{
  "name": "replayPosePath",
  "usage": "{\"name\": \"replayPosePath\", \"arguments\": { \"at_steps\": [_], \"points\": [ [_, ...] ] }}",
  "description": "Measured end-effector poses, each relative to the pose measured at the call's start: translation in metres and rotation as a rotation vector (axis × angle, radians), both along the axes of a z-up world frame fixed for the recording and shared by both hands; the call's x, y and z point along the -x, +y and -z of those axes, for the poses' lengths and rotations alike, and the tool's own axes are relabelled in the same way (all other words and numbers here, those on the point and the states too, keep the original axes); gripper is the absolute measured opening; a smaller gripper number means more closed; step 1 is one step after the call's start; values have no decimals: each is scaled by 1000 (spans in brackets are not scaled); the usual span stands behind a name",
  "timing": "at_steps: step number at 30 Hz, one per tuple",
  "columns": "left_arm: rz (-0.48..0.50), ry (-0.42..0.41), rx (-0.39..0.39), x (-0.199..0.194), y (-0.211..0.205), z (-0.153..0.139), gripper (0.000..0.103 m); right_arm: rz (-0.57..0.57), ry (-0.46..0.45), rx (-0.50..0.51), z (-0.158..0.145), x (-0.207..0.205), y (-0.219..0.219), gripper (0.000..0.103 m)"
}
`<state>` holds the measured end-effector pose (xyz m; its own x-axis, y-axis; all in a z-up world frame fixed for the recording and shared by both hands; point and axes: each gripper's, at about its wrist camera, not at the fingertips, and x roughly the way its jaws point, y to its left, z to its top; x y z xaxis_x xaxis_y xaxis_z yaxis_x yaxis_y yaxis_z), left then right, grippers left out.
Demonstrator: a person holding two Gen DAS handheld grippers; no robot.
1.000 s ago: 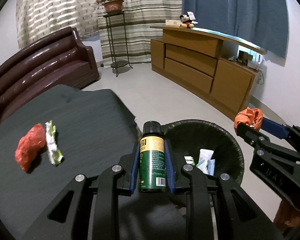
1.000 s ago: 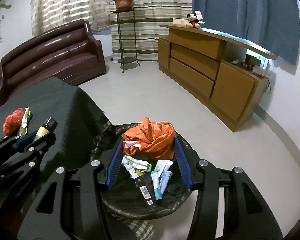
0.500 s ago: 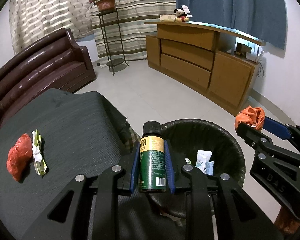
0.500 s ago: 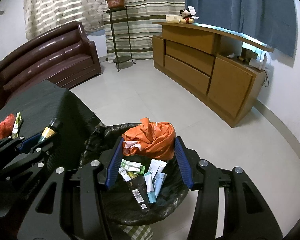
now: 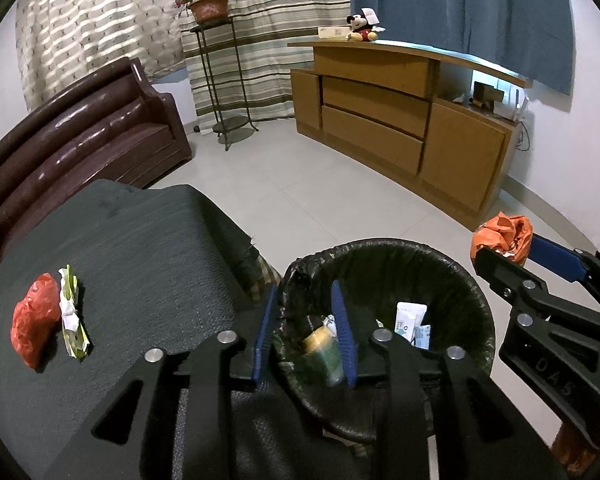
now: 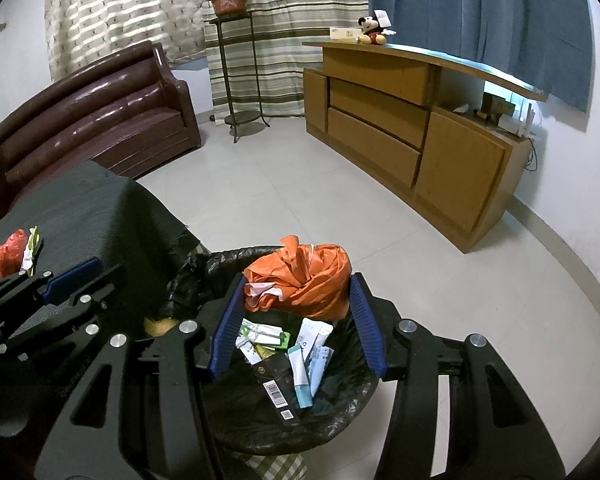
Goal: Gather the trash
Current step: 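Open both grippers to drop the spray can and orange bag into the bin, then move both tools back to the red bag and white packet on the bed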
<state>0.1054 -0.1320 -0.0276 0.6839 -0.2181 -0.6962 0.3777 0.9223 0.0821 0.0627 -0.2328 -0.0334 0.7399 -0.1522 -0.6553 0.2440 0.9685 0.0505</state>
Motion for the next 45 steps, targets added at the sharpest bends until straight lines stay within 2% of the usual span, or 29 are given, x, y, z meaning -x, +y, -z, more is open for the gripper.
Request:
{"name": "replayPosePath", "arguments": {
  "at_steps": [7,11,13,32,38,45],
  "points": [
    [1,-2,2,-1,3,1,42,7,7,-7,6,-2,-3,52],
    [1,-1,3,-1,4,1,43,10,11,-10,10,-1,-3,52],
    [-1,1,5,-1,4,1,44,10,11,-14,9,-2,-2,56],
    [-3,-11,20,1,11,-5,45,14,11,-18,11,-2,1,56],
    [-31,-25,28,2,31,-13,45,-15,9,-12,5,-6,15,56],
    [-103,-42,17,4,69,-20,46,-85,-2,-2,-5,-13,51,56]
  ]
}}
